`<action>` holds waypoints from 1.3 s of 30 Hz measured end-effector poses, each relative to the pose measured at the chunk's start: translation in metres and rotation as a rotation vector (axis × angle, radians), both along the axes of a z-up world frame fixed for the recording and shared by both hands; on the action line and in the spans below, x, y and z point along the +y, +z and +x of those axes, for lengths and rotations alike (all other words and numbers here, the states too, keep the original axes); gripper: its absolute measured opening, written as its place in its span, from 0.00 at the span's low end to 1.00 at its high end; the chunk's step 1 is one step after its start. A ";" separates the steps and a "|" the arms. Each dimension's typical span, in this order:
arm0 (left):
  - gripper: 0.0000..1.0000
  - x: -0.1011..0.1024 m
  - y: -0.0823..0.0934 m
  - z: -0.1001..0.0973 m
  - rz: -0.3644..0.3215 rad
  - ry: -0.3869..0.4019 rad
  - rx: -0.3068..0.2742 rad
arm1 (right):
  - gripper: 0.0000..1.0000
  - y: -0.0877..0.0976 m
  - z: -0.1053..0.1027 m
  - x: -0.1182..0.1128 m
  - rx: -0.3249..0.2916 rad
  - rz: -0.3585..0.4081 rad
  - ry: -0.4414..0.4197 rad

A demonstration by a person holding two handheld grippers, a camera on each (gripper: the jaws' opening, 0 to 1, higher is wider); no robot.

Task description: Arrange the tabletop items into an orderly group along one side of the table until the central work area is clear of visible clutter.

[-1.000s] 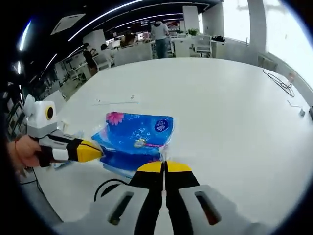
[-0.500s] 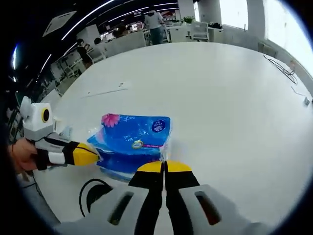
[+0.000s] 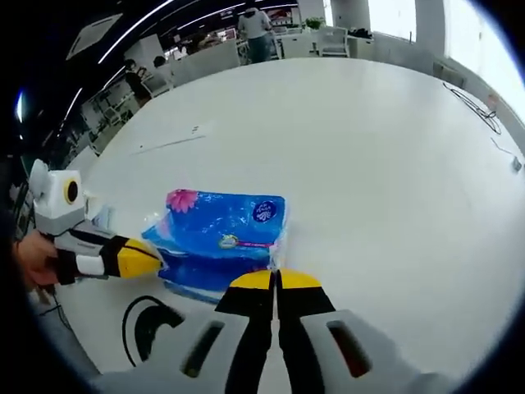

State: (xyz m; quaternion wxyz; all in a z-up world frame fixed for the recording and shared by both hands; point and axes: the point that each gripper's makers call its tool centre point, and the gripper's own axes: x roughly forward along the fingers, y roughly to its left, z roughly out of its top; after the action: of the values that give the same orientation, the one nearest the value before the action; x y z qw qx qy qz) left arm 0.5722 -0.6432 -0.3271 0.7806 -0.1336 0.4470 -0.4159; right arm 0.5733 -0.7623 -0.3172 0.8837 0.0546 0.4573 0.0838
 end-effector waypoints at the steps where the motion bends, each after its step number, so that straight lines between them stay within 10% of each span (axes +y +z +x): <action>1: 0.00 0.000 0.000 0.000 -0.002 0.000 0.001 | 0.00 -0.001 0.000 0.000 0.001 -0.003 -0.001; 39: 0.16 0.006 0.003 0.006 -0.018 -0.026 -0.017 | 0.15 -0.005 0.003 -0.002 -0.002 -0.017 0.000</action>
State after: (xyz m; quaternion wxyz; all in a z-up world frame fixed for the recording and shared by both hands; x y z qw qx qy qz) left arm 0.5787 -0.6369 -0.3236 0.7778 -0.1311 0.4383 -0.4310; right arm 0.5759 -0.7641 -0.3217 0.8846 0.0471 0.4570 0.0802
